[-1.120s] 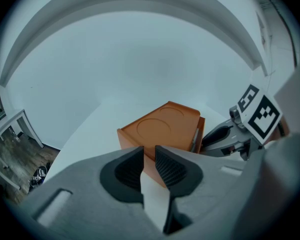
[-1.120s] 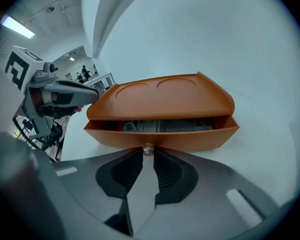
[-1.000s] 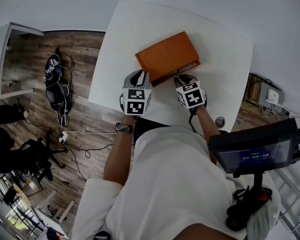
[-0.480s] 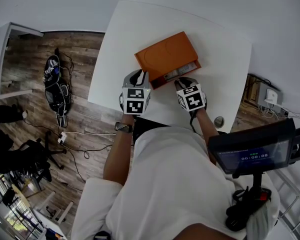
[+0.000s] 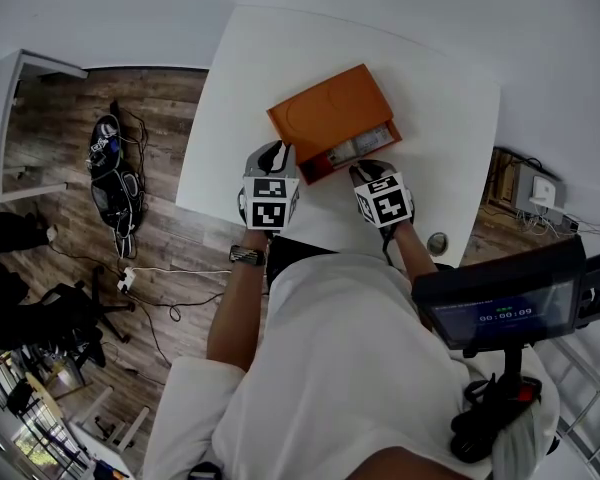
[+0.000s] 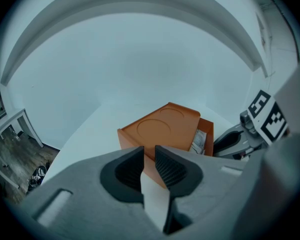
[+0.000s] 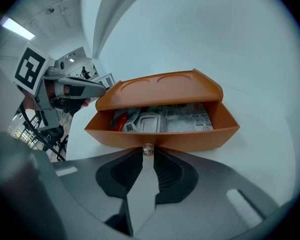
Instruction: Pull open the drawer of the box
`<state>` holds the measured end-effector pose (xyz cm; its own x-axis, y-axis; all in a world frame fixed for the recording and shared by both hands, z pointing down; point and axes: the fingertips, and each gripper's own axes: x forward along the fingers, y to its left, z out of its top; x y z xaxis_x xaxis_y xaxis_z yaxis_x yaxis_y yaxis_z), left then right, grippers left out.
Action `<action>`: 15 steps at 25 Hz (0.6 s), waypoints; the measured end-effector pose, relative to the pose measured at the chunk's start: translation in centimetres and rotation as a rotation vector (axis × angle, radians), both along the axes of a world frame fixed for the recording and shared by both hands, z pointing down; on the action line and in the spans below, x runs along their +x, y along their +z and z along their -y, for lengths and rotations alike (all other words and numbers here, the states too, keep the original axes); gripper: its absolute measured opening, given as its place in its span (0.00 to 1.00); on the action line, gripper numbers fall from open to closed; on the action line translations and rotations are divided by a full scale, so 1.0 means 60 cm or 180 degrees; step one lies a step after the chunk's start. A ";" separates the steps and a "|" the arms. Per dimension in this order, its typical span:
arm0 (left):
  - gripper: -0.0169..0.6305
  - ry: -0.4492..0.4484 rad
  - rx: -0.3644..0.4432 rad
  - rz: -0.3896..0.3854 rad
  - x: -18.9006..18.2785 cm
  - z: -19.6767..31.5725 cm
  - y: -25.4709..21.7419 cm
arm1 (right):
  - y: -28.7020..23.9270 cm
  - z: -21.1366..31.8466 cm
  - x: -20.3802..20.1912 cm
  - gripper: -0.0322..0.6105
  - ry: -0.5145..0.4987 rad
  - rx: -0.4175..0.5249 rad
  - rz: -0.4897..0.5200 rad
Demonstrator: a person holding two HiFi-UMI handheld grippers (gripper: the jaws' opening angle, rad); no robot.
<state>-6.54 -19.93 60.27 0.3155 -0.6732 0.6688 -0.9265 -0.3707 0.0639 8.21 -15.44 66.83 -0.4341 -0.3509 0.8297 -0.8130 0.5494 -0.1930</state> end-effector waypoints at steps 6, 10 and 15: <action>0.14 0.0007 -0.0001 0.0001 -0.002 0.001 0.001 | 0.002 -0.007 0.004 0.16 -0.0008 -0.0020 -0.0013; 0.14 -0.0001 0.0004 0.0005 -0.002 0.002 0.002 | 0.002 -0.014 0.009 0.16 0.0002 -0.0038 -0.0006; 0.14 -0.0004 0.0006 0.0007 -0.003 0.004 0.004 | 0.003 -0.020 0.012 0.16 0.0015 -0.0058 -0.0001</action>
